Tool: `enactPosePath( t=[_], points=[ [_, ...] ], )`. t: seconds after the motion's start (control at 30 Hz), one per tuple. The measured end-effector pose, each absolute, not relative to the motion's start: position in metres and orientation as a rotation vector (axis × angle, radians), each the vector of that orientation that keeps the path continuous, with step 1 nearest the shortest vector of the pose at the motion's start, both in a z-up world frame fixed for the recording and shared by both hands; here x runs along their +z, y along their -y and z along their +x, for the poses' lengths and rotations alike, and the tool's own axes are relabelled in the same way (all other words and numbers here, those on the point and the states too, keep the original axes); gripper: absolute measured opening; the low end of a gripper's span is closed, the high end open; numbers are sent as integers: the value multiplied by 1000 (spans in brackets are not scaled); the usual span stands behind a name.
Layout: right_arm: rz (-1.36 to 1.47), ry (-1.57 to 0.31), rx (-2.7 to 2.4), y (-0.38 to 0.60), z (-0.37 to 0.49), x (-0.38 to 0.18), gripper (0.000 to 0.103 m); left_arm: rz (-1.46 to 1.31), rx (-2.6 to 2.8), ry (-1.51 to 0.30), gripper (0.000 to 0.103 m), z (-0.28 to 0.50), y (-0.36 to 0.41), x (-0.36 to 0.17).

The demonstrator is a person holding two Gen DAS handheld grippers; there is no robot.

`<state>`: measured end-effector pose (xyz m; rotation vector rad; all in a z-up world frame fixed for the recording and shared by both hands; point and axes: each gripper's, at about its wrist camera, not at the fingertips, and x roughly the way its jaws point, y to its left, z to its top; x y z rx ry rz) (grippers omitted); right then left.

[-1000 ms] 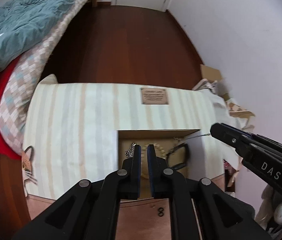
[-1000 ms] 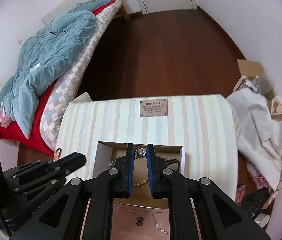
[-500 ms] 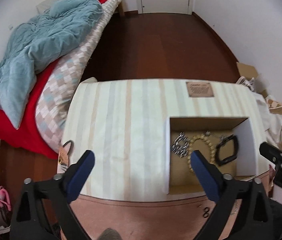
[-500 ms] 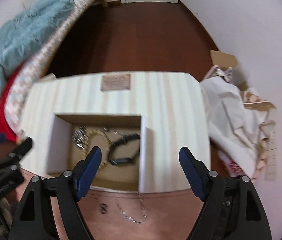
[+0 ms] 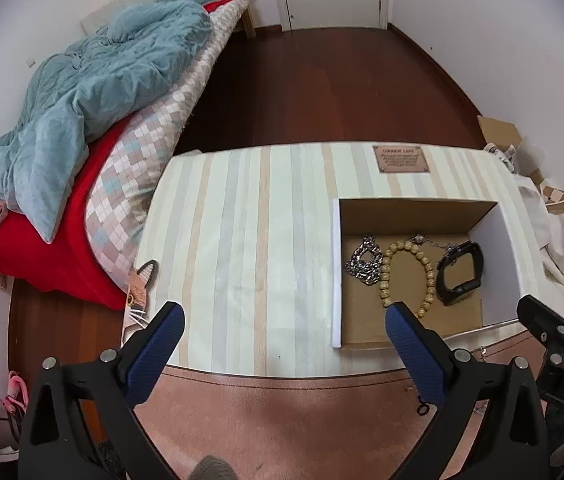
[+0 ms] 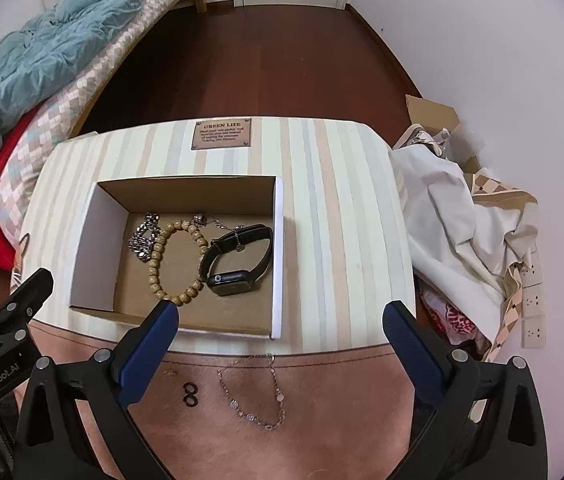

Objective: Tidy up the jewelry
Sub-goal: 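Withdraw both grippers from the box back over the mat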

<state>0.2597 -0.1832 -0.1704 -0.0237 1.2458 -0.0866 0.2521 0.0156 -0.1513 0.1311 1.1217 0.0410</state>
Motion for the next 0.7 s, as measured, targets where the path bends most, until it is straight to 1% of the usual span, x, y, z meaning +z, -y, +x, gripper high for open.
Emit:
enactPosePath(
  t=[0.23,0.7],
  points=[
    [-23,-1194,-68,179,234,-140,103,170,58,-1029,103,224,-12,-118],
    [-15,-1047,-42,168,173,-64,103,113,47,-917,103,164,-24,-59]
  ],
)
